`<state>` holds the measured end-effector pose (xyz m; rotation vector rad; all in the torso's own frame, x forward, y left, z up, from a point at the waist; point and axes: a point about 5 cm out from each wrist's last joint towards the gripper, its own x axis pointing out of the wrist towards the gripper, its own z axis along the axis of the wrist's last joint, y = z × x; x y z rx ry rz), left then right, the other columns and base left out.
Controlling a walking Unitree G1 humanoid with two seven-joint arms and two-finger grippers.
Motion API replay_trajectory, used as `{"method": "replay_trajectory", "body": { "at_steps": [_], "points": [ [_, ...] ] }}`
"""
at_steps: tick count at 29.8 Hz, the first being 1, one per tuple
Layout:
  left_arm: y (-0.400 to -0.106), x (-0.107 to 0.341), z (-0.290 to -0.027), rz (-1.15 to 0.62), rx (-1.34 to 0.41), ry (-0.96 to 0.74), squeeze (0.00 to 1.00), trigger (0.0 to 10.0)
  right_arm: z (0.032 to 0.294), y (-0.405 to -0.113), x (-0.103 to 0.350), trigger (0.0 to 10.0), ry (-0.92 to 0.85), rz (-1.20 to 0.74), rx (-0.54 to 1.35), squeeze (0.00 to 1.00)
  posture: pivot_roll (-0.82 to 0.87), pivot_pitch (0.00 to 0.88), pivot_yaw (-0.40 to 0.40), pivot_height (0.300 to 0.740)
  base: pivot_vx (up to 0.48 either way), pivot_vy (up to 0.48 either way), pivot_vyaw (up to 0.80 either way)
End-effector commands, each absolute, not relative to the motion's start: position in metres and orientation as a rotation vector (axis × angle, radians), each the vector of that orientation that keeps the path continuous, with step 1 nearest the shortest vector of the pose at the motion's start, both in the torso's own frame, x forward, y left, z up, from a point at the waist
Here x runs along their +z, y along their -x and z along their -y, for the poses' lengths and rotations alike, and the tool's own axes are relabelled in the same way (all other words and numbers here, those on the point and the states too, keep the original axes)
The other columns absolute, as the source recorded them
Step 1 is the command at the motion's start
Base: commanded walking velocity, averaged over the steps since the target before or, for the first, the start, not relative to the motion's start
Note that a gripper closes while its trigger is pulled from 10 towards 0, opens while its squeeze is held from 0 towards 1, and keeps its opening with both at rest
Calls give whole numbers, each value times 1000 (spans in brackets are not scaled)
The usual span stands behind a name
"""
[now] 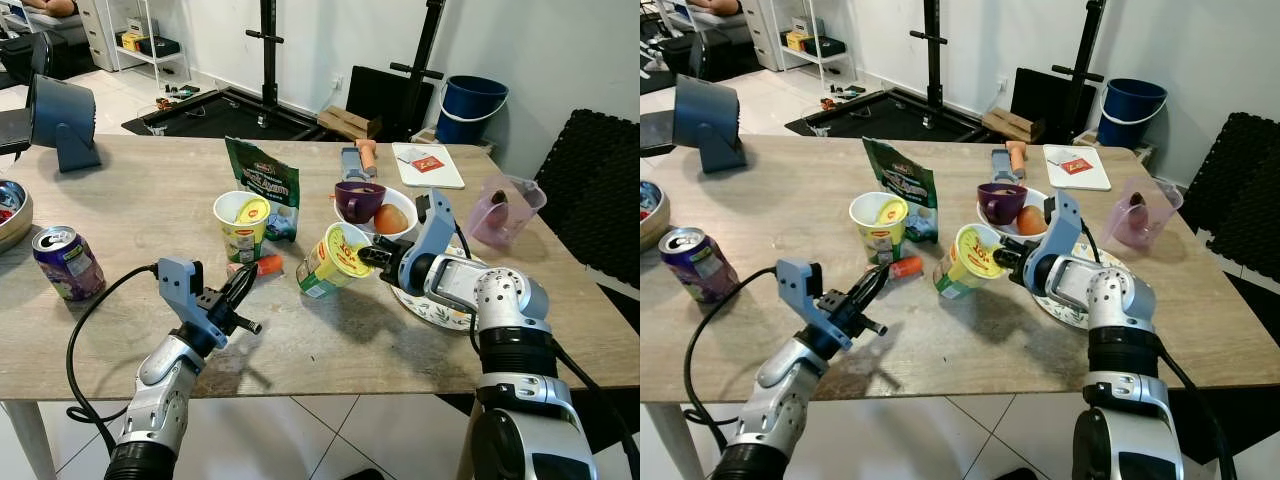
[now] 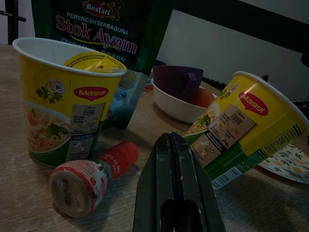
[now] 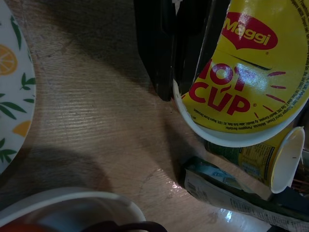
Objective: Restocking fridge
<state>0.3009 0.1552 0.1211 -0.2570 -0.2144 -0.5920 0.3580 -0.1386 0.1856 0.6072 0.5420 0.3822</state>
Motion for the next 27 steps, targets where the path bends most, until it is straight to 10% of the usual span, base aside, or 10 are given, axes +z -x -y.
{"method": "replay_trajectory", "body": {
  "at_steps": [1,13,14,15,16,27],
  "points": [
    [-299,115,-148,195,-606,258,0,10000,140,-357,182,0,-623,-567,376,0,66,46,-52,740,0,0,0],
    [-299,115,-146,195,-608,262,0,10000,142,-356,183,196,-590,-568,378,0,61,46,-54,740,0,0,0],
    [-299,114,-146,195,-609,264,0,10000,144,-356,184,2157,-559,-569,383,0,61,46,-54,740,0,0,0],
    [-299,114,-145,194,-610,266,0,10000,146,-355,187,8078,-505,-565,398,0,60,48,-54,740,0,0,0],
    [-299,114,-143,193,-614,269,0,10000,149,-354,189,10000,-465,-561,418,0,60,48,-54,740,0,0,0],
    [-296,105,-117,117,-678,319,0,10000,159,-337,200,10000,-116,-553,568,0,50,46,-55,740,0,0,0]
  ]
}}
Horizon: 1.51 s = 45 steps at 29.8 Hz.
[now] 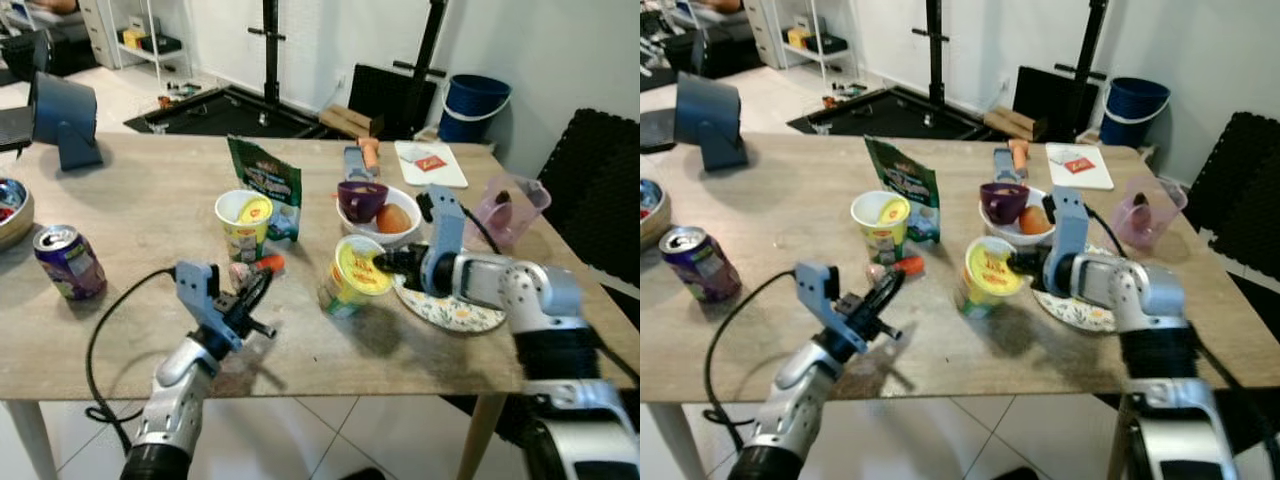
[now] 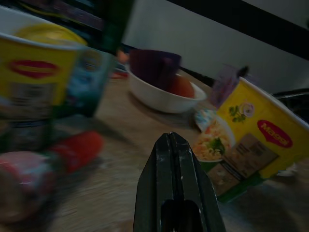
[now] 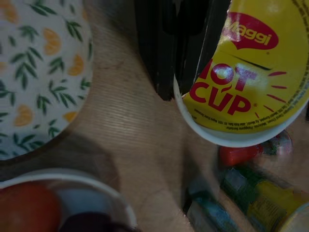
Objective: Restocking fridge
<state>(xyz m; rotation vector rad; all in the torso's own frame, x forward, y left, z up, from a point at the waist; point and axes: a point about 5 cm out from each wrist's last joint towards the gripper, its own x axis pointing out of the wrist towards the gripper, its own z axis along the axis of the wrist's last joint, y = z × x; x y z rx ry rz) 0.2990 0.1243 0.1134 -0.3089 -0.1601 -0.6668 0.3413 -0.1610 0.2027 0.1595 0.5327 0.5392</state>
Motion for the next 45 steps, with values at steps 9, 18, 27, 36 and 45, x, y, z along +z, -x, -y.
{"method": "replay_trajectory", "body": {
  "at_steps": [9,18,27,36,45],
  "points": [
    [-290,100,-98,76,-741,379,0,10000,156,-324,207,10000,-32,-553,693,0,46,45,-56,740,0,0,0],
    [-285,97,-84,39,-773,409,0,10000,152,-324,209,10000,-29,-502,725,0,44,46,-55,740,0,0,0],
    [-284,97,-84,27,-778,404,0,10000,148,-326,214,10000,-3,-343,707,0,42,45,-55,740,-162,0,0],
    [-284,96,-96,25,-751,384,0,10000,148,-321,211,10000,-21,-355,758,0,41,44,-53,740,-256,0,0],
    [-285,101,-110,39,-722,354,0,10000,149,-323,204,10000,-20,-368,754,0,53,37,-54,740,-285,0,0]
  ]
}}
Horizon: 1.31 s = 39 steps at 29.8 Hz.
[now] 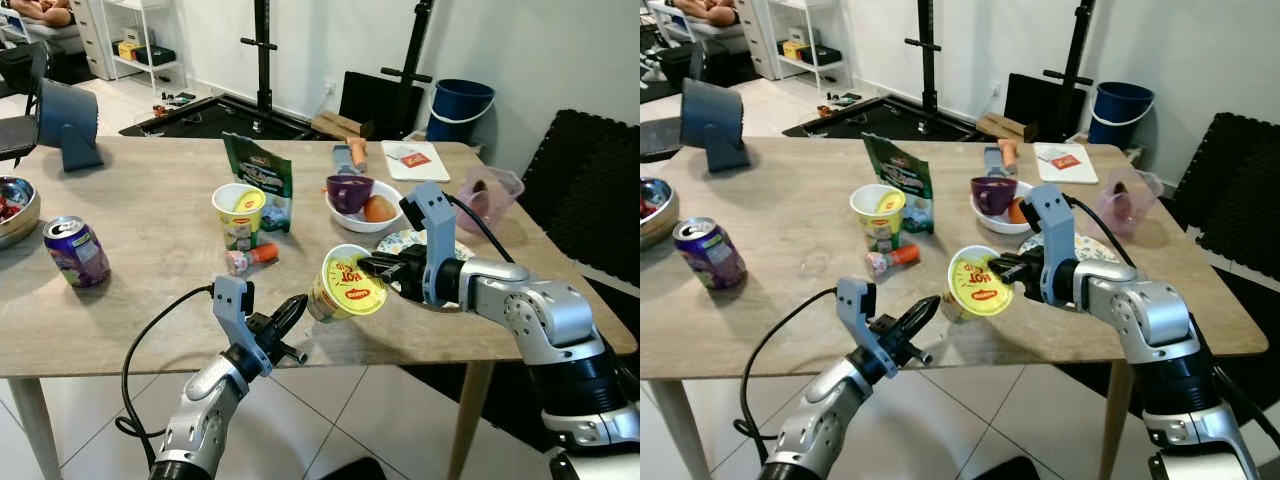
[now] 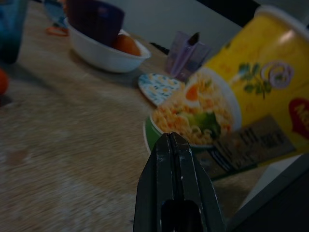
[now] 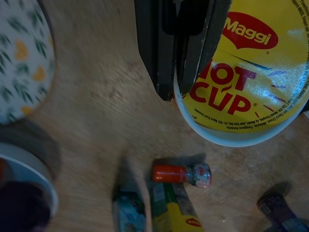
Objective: Restocking fridge
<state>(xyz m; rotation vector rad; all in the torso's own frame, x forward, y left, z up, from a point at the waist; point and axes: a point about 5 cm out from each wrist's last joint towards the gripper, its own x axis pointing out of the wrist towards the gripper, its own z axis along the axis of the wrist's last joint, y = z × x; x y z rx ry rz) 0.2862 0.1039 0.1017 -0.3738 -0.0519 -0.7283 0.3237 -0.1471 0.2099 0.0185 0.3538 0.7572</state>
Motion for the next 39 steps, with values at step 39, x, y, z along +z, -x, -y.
{"method": "replay_trajectory", "body": {
  "at_steps": [39],
  "points": [
    [-251,12,-138,-312,-593,257,0,10000,230,-292,55,10000,293,-810,405,0,33,44,-41,740,-229,0,0]
  ]
}}
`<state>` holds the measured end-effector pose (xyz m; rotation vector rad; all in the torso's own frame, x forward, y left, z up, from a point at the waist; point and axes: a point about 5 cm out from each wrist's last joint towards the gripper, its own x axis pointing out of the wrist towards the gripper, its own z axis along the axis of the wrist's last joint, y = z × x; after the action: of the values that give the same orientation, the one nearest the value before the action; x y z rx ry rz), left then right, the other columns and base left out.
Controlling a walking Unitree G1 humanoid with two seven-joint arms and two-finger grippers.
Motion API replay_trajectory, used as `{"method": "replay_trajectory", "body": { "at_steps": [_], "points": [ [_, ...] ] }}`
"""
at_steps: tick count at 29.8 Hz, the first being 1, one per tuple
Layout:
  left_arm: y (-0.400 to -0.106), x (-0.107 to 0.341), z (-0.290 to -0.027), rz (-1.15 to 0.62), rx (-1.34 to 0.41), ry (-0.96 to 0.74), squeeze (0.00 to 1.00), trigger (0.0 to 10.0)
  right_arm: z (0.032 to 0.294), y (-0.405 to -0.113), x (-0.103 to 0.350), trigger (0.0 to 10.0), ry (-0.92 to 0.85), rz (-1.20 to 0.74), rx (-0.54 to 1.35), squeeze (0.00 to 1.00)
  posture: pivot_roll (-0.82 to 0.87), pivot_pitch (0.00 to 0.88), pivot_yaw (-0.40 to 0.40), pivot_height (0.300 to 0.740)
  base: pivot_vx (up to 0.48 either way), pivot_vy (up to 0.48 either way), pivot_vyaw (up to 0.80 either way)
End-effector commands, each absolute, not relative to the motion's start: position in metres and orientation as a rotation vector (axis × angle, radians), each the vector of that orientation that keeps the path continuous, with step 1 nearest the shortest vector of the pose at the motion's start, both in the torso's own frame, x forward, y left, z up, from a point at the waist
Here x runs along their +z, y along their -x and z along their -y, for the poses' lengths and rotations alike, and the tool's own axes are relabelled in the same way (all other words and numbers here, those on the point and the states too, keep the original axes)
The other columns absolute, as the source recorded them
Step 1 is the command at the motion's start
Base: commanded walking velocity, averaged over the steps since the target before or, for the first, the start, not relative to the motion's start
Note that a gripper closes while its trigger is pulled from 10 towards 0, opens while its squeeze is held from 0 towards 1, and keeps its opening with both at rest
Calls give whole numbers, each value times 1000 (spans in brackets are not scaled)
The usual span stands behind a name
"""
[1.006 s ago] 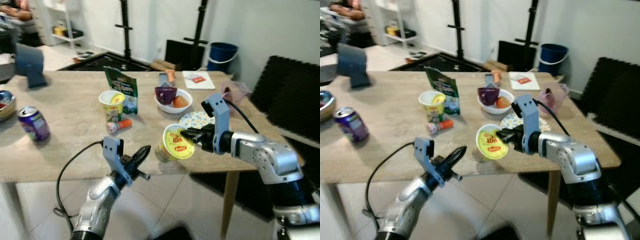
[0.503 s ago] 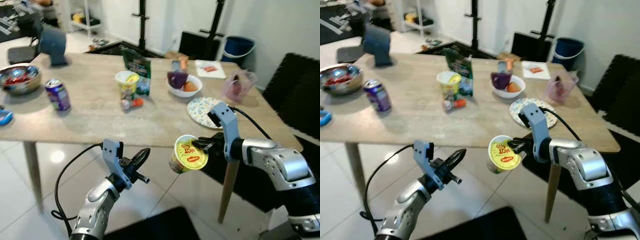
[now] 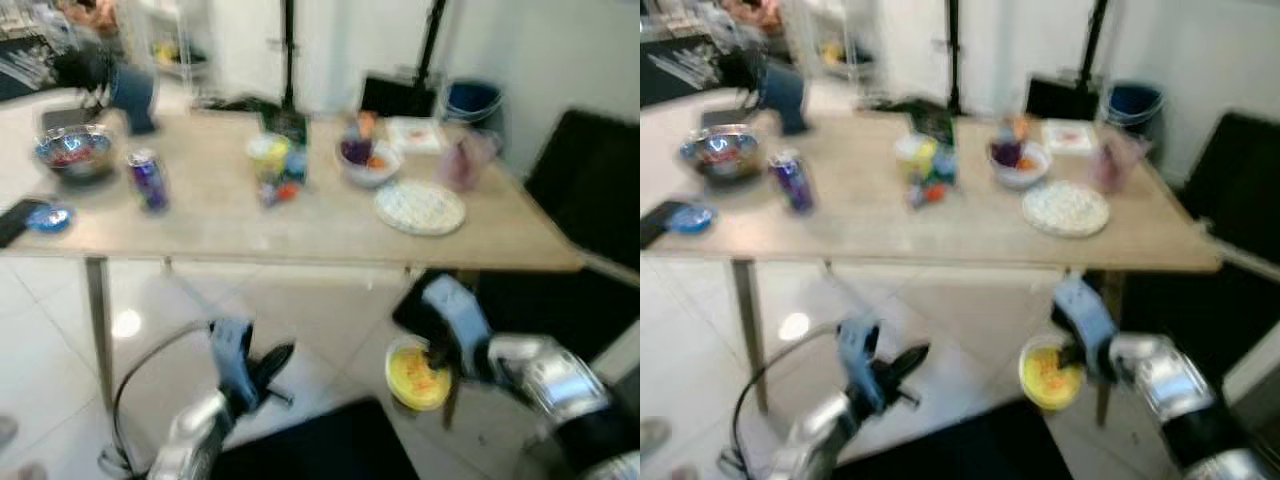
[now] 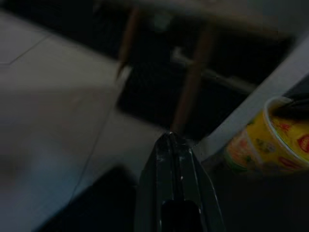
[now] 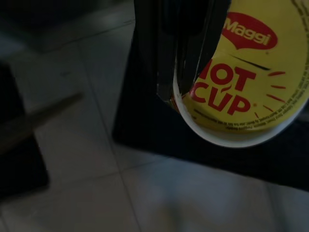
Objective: Restocking fridge
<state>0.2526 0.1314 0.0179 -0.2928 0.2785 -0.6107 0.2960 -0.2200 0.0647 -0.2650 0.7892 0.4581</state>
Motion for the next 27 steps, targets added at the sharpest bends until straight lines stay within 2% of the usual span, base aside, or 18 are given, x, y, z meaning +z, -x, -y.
{"method": "replay_trajectory", "body": {
  "at_steps": [1,5,6,17,22,27],
  "points": [
    [-246,2,-144,-353,-567,251,0,10000,232,-289,45,10000,292,-823,383,0,33,44,-41,740,0,0,0],
    [-236,-13,-154,-419,-514,244,0,10000,233,-283,29,10000,301,-847,350,0,34,45,-41,740,0,0,0],
    [-221,-30,-167,-495,-432,246,0,10000,234,-272,9,10000,303,-885,310,0,40,49,-45,740,0,0,0],
    [-174,-69,-194,-696,-209,251,0,10000,238,-237,-37,10000,387,-919,204,0,40,51,-53,740,0,0,0],
    [-149,-84,-203,-811,-98,222,0,10000,235,-215,-55,10000,346,-983,180,0,48,52,-60,740,0,0,0],
    [-127,-94,-218,-913,68,209,0,10000,229,-195,-69,10000,220,-1054,147,0,51,42,-64,740,0,0,0]
  ]
}}
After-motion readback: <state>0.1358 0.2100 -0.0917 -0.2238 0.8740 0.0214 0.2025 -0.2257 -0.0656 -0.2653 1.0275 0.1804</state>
